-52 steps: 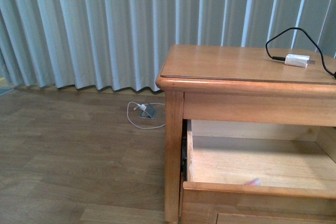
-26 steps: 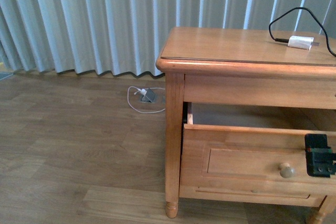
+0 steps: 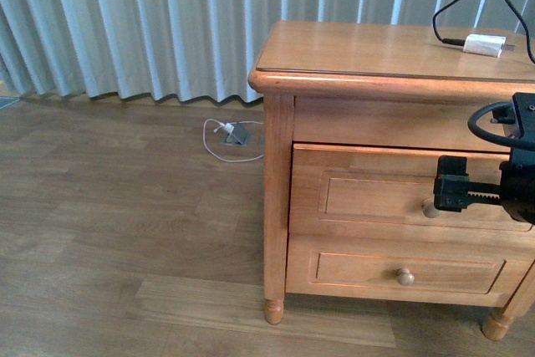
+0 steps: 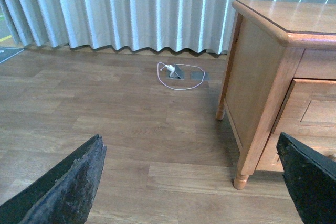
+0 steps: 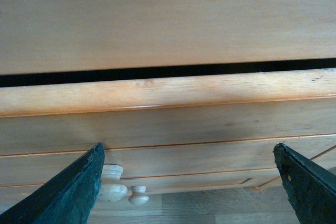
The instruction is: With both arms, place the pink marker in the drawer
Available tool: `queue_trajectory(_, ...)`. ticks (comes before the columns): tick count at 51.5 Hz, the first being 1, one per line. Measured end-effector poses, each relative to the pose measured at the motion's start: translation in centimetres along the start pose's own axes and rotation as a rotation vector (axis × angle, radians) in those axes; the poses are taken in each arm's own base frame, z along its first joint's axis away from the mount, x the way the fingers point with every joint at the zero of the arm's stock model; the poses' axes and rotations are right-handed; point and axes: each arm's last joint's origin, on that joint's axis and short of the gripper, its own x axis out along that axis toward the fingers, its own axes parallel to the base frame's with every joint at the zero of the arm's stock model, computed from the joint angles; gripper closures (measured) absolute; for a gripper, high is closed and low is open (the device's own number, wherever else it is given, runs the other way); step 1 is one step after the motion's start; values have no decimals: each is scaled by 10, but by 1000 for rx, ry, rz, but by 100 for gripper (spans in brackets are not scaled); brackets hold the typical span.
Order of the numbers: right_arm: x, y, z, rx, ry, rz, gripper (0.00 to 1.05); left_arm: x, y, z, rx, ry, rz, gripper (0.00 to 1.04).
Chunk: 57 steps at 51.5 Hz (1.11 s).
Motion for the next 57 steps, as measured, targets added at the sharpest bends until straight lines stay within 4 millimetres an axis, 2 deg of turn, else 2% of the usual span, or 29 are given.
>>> queue_trajectory(17, 12, 2, 5, 20, -44, 2, 8, 0, 0, 0, 0, 0, 0, 6)
queue_trajectory(34, 11, 1, 5, 13, -34, -2, 8, 0, 0, 0, 0, 0, 0, 6)
queue_trajectory(46, -32, -5, 19, 11, -1, 10, 8, 0, 0, 0, 0, 0, 0, 6)
queue_trajectory(55, -79, -8, 29, 3, 30, 52, 8, 0, 0, 0, 0, 0, 0, 6)
queue_trajectory(57, -97, -9, 34, -1, 30, 68, 8, 0, 0, 0, 0, 0, 0, 6)
